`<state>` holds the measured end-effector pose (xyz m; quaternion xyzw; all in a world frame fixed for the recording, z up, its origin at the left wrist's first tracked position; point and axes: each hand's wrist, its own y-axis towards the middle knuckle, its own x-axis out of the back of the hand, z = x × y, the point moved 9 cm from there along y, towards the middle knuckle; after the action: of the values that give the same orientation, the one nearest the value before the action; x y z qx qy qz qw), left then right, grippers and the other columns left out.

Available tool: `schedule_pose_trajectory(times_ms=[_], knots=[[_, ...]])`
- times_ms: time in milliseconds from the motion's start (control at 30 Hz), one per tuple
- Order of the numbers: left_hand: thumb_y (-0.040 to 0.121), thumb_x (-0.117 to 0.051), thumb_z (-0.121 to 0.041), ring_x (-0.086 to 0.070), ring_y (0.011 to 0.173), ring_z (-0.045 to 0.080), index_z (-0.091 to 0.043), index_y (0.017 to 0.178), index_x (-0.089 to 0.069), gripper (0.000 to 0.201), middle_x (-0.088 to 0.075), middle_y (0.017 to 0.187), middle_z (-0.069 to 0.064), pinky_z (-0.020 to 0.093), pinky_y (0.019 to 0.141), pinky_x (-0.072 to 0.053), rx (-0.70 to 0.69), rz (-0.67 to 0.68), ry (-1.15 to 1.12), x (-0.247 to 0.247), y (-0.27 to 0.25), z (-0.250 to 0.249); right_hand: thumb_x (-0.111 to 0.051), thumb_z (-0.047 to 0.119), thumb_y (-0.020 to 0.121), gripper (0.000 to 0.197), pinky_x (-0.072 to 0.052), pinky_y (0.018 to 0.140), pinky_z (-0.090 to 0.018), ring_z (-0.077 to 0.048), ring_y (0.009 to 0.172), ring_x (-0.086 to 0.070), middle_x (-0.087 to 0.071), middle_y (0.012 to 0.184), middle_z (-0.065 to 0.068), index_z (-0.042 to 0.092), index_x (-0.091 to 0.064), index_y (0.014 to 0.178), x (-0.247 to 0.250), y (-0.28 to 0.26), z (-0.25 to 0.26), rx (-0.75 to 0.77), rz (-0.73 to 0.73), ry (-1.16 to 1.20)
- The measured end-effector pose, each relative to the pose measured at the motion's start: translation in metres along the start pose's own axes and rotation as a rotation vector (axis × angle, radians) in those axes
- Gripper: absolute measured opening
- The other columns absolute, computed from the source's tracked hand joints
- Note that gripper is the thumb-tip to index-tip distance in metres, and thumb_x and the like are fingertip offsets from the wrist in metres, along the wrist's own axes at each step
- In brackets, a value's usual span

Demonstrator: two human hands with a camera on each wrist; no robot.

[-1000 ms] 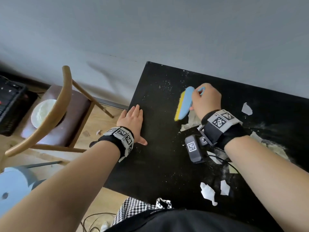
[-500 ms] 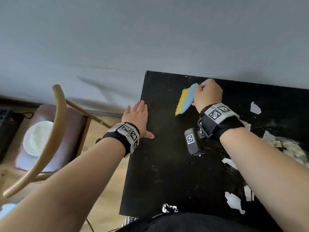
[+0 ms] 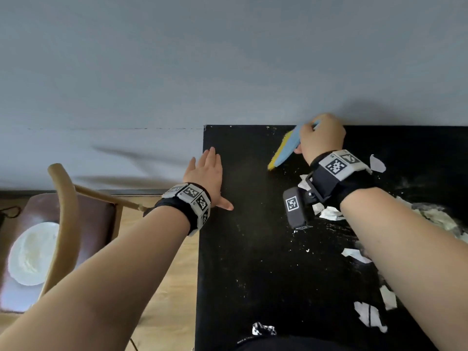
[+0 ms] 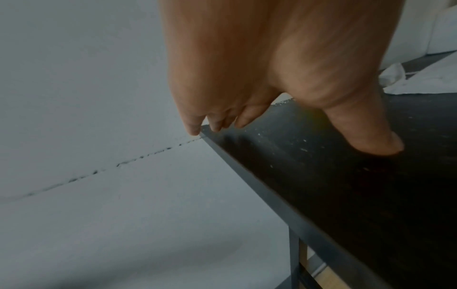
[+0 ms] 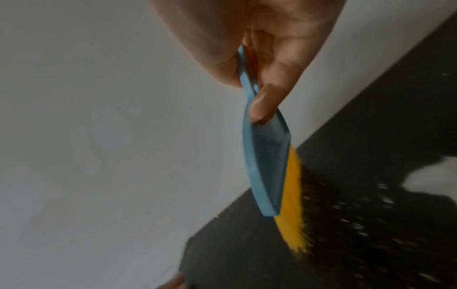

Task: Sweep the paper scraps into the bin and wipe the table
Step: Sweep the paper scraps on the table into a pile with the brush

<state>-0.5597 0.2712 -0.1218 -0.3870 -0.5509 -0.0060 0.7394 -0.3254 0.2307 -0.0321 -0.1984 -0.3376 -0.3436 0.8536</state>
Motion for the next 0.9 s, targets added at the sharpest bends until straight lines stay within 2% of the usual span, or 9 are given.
schedule_pose_trajectory(times_ms=[67, 167, 267, 367, 433, 600, 700, 767, 900], knots=[[0.061, -0.070, -0.072, 0.005, 0.146, 0.026, -0.003, 0.150, 0.005, 0.136, 0.010, 0.158, 0.014, 0.042, 0.119, -0.005, -0.003, 0.003, 0.015, 0.006, 0.008, -0.002, -0.044, 0.012, 0.092, 0.016, -0.045, 0.041, -0.012, -0.028, 0.069, -0.069, -0.068, 0.086, -0.022, 0.003, -0.057, 0.093, -0.013, -0.005, 0.022, 0.057, 0.050, 0.089], [0.059, -0.071, -0.072, 0.001, 0.146, 0.028, -0.002, 0.150, -0.007, 0.131, 0.006, 0.158, 0.017, 0.042, 0.119, -0.008, -0.002, 0.012, 0.047, 0.009, 0.013, -0.006, -0.047, 0.013, 0.092, 0.013, -0.057, 0.061, -0.021, -0.028, 0.075, -0.068, -0.069, 0.089, -0.015, 0.006, -0.058, 0.093, -0.054, -0.015, 0.043, 0.044, 0.162, 0.167], [0.063, -0.070, -0.069, 0.003, 0.146, 0.026, -0.005, 0.150, -0.016, 0.121, 0.009, 0.158, 0.016, 0.041, 0.119, -0.008, -0.011, 0.008, 0.024, 0.005, 0.013, -0.005, -0.046, 0.013, 0.093, 0.012, -0.054, 0.049, -0.020, -0.020, 0.062, -0.069, -0.065, 0.085, -0.012, 0.005, -0.055, 0.094, -0.076, -0.012, 0.051, -0.018, 0.221, 0.266], [0.060, -0.072, -0.069, 0.005, 0.146, 0.025, -0.004, 0.151, 0.000, 0.133, 0.011, 0.158, 0.014, 0.040, 0.119, -0.006, 0.007, 0.005, -0.018, 0.001, 0.014, -0.002, -0.046, 0.014, 0.093, 0.008, -0.048, 0.040, -0.016, -0.001, 0.036, -0.060, -0.063, 0.079, -0.010, 0.009, -0.050, 0.090, -0.081, 0.001, 0.045, -0.042, 0.268, 0.276], [0.059, -0.072, -0.070, 0.005, 0.146, 0.025, -0.003, 0.150, 0.006, 0.138, 0.012, 0.158, 0.014, 0.039, 0.119, -0.006, 0.015, 0.019, -0.019, 0.000, 0.015, -0.002, -0.047, 0.014, 0.093, 0.008, -0.043, 0.033, -0.012, 0.000, 0.028, -0.054, -0.063, 0.080, -0.011, 0.009, -0.051, 0.090, -0.080, 0.005, 0.034, -0.068, 0.289, 0.260], [0.059, -0.073, -0.069, 0.003, 0.146, 0.026, 0.000, 0.149, 0.007, 0.138, 0.011, 0.158, 0.015, 0.040, 0.119, -0.007, 0.034, 0.046, 0.006, 0.003, 0.015, -0.003, -0.041, 0.011, 0.096, 0.024, -0.027, 0.028, -0.003, -0.014, 0.063, -0.060, -0.062, 0.091, -0.006, -0.003, -0.058, 0.107, -0.037, 0.007, 0.000, -0.138, 0.114, 0.135], [0.060, -0.072, -0.070, 0.003, 0.146, 0.028, 0.001, 0.149, 0.005, 0.138, 0.009, 0.158, 0.017, 0.040, 0.118, -0.006, 0.026, 0.053, 0.035, 0.004, 0.014, -0.005, -0.039, 0.012, 0.097, 0.019, -0.030, 0.031, -0.003, -0.014, 0.056, -0.060, -0.062, 0.100, -0.005, 0.004, -0.056, 0.099, -0.004, 0.006, -0.020, -0.173, -0.020, 0.121], [0.059, -0.072, -0.070, 0.003, 0.146, 0.028, 0.001, 0.149, 0.004, 0.138, 0.008, 0.157, 0.018, 0.041, 0.118, -0.005, 0.023, 0.050, 0.055, 0.007, 0.015, -0.007, -0.040, 0.014, 0.096, 0.015, -0.034, 0.034, -0.006, -0.025, 0.072, -0.069, -0.067, 0.102, -0.014, 0.010, -0.050, 0.087, 0.004, 0.004, -0.020, -0.159, -0.063, 0.150], [0.058, -0.077, -0.065, 0.002, 0.146, 0.026, -0.001, 0.150, 0.004, 0.138, 0.009, 0.158, 0.014, 0.042, 0.119, -0.004, -0.069, 0.011, 0.080, 0.014, 0.016, -0.023, -0.043, 0.016, 0.096, 0.020, -0.049, 0.051, -0.014, -0.021, 0.072, -0.069, -0.067, 0.095, -0.010, 0.003, -0.056, 0.103, -0.025, 0.000, 0.004, -0.085, 0.055, 0.179]])
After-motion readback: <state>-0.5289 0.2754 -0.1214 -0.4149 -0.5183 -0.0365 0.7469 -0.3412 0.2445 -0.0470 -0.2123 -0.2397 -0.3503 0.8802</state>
